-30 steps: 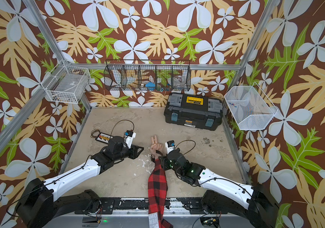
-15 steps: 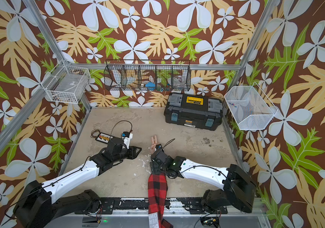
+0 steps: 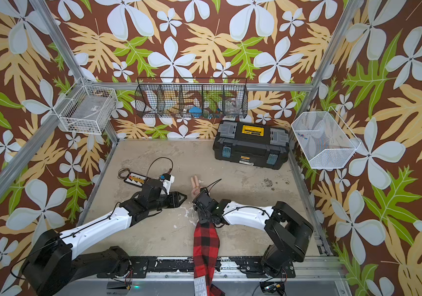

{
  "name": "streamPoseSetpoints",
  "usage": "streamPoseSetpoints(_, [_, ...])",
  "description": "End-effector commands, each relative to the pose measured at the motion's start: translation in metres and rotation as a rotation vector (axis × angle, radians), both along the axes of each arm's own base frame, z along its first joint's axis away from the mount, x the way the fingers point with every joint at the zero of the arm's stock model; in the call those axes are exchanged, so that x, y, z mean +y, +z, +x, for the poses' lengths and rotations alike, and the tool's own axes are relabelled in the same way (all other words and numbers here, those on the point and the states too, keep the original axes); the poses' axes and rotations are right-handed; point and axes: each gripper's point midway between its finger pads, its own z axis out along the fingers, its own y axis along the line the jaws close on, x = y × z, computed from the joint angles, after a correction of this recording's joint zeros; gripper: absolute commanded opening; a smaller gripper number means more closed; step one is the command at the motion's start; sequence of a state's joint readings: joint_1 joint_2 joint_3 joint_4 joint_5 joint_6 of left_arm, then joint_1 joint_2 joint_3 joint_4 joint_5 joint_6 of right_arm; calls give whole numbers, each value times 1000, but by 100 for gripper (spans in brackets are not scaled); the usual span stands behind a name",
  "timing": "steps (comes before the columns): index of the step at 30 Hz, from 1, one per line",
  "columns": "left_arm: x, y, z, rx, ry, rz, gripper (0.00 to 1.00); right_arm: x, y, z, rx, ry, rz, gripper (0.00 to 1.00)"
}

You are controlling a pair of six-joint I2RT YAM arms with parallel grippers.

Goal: Take off the watch
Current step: Take off the watch from the hand.

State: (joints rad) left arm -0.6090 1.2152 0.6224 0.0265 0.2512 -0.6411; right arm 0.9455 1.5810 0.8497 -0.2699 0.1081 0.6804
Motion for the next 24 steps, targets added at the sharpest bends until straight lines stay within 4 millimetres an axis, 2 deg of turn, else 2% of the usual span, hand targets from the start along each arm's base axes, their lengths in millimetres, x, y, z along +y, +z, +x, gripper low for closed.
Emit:
streamPoseSetpoints(1, [-20,12,-2,5,-35,-70,53,3,5,1,-19,2,28,37])
streamPoseSetpoints(8, [-46,5,-12,43,-82,-73,55,3,12,2,-38,2,51,30])
streamPoseSetpoints(17, [-39,-32,-17,106,-59,-22,52,3,18,2,-53,-11,86,25])
streamPoseSetpoints(24, [-37,-52,-18,138,-46,5,48,3,38,5,-83,-19,148,23])
